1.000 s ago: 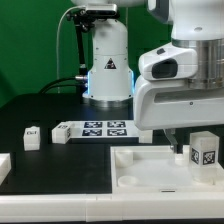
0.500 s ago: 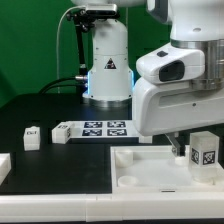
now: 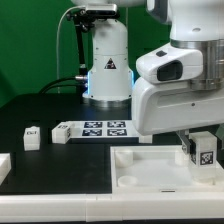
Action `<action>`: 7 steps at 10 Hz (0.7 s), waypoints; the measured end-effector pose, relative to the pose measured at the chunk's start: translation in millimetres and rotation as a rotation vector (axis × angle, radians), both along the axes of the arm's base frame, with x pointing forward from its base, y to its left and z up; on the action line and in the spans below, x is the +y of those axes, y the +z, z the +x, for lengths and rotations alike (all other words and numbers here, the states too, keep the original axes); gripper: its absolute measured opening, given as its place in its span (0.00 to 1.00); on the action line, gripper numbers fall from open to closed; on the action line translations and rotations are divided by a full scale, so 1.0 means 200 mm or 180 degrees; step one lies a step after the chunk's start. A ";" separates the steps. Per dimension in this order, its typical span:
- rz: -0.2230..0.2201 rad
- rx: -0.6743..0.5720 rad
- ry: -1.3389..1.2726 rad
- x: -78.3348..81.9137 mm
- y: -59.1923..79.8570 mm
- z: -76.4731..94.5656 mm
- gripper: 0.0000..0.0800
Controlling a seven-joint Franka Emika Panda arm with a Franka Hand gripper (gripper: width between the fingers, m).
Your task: Assemble one leg
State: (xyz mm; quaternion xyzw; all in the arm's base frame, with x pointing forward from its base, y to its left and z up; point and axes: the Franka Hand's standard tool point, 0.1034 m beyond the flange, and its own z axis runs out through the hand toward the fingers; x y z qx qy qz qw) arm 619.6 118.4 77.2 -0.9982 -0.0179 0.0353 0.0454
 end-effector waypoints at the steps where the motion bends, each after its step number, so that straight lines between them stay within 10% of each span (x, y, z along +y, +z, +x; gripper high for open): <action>1: -0.0017 0.0025 -0.0271 0.00 0.00 0.00 0.36; 7: -0.0212 0.0177 -0.2489 0.01 0.00 0.00 0.36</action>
Offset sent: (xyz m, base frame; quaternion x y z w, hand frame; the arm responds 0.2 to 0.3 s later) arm 0.0013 -0.0016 0.0010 -0.0394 0.0309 0.3214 0.9456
